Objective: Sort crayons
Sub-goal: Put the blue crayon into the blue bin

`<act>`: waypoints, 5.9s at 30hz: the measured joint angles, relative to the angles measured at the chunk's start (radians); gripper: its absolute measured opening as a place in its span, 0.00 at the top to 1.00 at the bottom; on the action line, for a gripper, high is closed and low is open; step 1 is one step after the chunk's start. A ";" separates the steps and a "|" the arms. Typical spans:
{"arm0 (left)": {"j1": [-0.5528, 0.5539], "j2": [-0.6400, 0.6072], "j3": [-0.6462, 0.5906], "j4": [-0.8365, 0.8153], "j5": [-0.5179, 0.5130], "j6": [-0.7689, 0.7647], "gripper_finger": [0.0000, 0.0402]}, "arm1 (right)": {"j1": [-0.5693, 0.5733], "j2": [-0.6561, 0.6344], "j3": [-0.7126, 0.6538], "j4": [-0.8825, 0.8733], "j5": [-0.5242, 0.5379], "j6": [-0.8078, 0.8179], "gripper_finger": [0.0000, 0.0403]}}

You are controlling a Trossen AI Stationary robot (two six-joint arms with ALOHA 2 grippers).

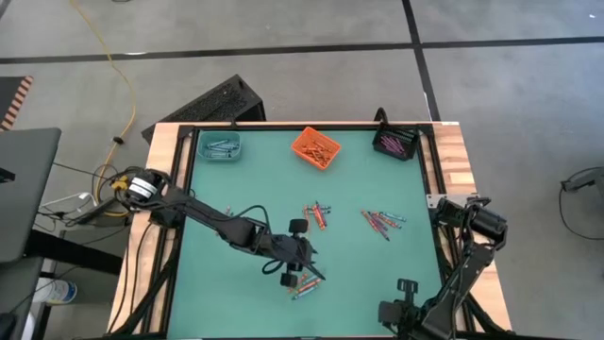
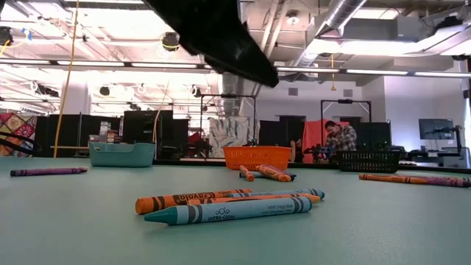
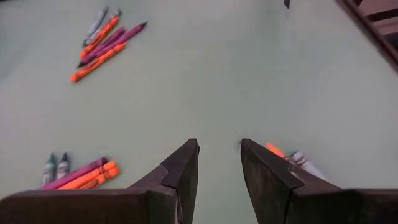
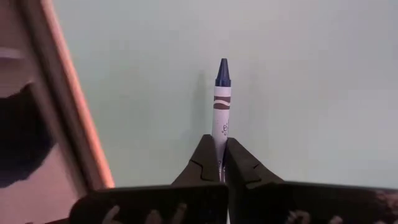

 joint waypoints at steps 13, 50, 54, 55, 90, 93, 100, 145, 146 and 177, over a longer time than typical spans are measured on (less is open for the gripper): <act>-0.121 0.000 0.085 0.134 -0.009 0.245 0.72 | -0.045 -0.003 0.222 -0.140 0.320 -0.265 1.00; -0.290 -0.001 0.112 0.511 -0.054 0.672 0.72 | -0.154 -0.005 0.436 0.438 0.840 -1.340 1.00; -0.309 -0.001 0.112 0.550 -0.052 0.712 0.72 | -0.156 -0.006 0.436 0.442 0.840 -1.340 1.00; -0.313 -0.001 0.112 0.559 -0.049 0.724 0.72 | -0.156 -0.006 0.436 0.443 0.840 -1.337 1.00; -0.312 -0.001 0.112 0.521 -0.086 0.740 0.89 | -0.165 -0.006 0.436 0.466 0.827 -1.347 1.00; -0.315 -0.001 0.112 0.521 -0.113 0.749 0.92 | -0.165 -0.006 0.436 0.468 0.828 -1.344 1.00; -0.317 -0.001 0.112 0.508 -0.111 0.765 0.98 | -0.176 -0.006 0.436 0.436 0.805 -1.290 1.00; 0.602 -0.294 0.111 -0.996 -0.231 0.509 0.98 | -0.096 -0.005 0.087 0.183 0.668 -0.027 0.47; 0.656 -0.308 0.111 -1.009 -0.194 0.521 0.98 | -0.094 -0.005 0.087 0.192 0.669 -0.027 0.47; 1.209 -0.344 -0.207 -0.684 -0.020 0.908 0.91 | -0.116 -0.006 0.087 0.316 0.676 -0.038 0.47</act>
